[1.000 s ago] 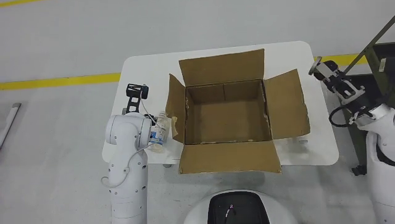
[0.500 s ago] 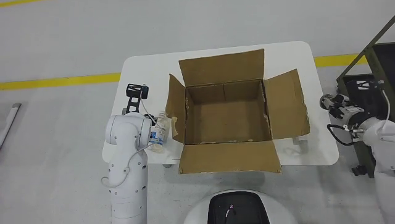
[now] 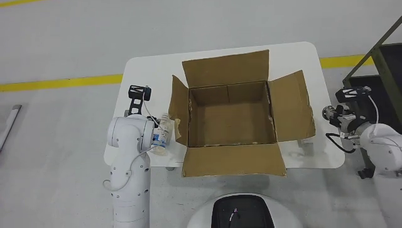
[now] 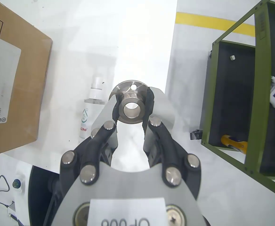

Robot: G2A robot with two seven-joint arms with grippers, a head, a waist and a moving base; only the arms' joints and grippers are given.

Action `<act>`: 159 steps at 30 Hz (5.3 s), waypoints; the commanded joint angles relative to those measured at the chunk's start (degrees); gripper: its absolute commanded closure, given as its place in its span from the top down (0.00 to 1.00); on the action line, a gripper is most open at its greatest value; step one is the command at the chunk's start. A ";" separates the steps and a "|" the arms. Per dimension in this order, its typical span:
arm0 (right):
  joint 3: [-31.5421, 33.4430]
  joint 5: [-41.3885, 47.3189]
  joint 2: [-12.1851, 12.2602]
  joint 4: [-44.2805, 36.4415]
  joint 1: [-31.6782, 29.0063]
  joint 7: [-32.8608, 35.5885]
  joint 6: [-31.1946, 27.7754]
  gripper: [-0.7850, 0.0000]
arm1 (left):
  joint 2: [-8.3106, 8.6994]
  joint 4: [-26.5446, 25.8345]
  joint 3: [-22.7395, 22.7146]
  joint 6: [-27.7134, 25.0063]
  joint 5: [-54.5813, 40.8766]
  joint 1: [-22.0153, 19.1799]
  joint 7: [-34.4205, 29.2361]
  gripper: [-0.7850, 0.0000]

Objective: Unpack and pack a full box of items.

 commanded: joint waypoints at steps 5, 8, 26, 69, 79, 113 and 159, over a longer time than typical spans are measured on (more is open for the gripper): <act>-2.65 -6.03 0.22 -1.04 -0.97 1.43 2.55 0.00 | 0.00 0.00 0.00 0.00 0.00 0.00 0.00 1.00; -4.13 -8.61 0.34 -1.77 -0.81 5.64 4.77 0.00 | 0.00 0.00 0.00 0.00 0.00 0.00 0.00 1.00; -9.32 -10.10 0.93 4.69 2.37 12.16 6.52 0.00 | 0.00 0.00 0.00 0.00 0.00 0.00 0.00 1.00; -0.81 2.87 1.41 -13.54 -9.19 -27.30 8.14 0.00 | 0.00 0.00 0.00 0.00 0.00 0.00 0.00 1.00; -0.72 5.46 1.29 -13.48 -10.05 -38.96 5.38 0.00 | 0.00 0.00 0.00 0.00 0.00 0.00 0.00 1.00; -2.49 2.39 1.83 -15.91 -11.68 -44.37 3.75 0.00 | 3.71 -3.60 -0.65 -8.54 -10.85 7.17 -4.02 1.00; -1.63 2.13 2.53 -15.26 -12.28 -45.15 4.70 0.00 | 5.59 20.82 -0.72 -2.06 -20.89 -2.09 1.12 0.91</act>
